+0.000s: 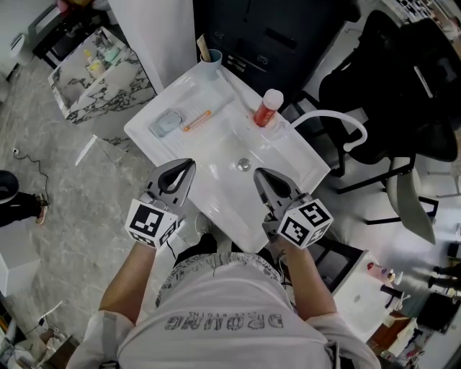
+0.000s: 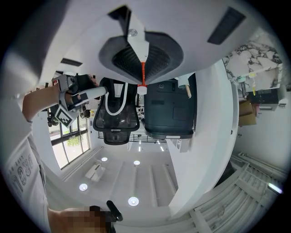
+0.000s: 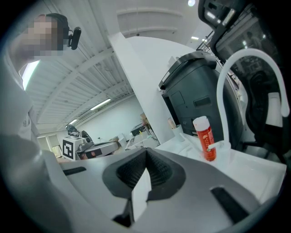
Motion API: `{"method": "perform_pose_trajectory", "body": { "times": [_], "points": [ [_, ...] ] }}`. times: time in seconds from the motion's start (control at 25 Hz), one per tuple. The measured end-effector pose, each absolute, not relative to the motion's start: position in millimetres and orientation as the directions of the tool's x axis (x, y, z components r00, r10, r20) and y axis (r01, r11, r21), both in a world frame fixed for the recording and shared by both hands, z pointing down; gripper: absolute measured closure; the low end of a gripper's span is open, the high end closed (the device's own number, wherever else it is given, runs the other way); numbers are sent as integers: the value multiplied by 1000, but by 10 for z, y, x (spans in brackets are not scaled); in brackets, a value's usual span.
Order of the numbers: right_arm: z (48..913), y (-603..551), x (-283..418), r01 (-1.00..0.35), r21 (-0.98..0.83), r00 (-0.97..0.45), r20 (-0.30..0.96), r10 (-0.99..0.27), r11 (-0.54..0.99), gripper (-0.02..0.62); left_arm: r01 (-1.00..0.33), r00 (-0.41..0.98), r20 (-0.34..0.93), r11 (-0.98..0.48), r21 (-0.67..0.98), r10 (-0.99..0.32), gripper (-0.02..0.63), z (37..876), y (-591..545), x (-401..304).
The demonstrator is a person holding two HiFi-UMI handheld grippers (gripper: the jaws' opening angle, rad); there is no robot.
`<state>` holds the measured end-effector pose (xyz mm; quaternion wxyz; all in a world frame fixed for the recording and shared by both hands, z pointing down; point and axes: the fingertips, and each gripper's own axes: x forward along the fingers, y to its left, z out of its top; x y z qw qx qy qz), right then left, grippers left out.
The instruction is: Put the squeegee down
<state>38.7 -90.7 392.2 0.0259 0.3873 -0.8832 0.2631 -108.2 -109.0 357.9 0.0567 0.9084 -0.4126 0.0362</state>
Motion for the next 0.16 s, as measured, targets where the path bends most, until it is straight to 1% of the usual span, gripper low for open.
{"method": "perform_pose_trajectory", "body": {
  "times": [0.16],
  "points": [
    [3908, -914, 381, -703, -435, -696, 257, -671, 563, 589, -754, 657, 117, -653, 75, -745, 575, 3592, -1093, -1082]
  ]
}}
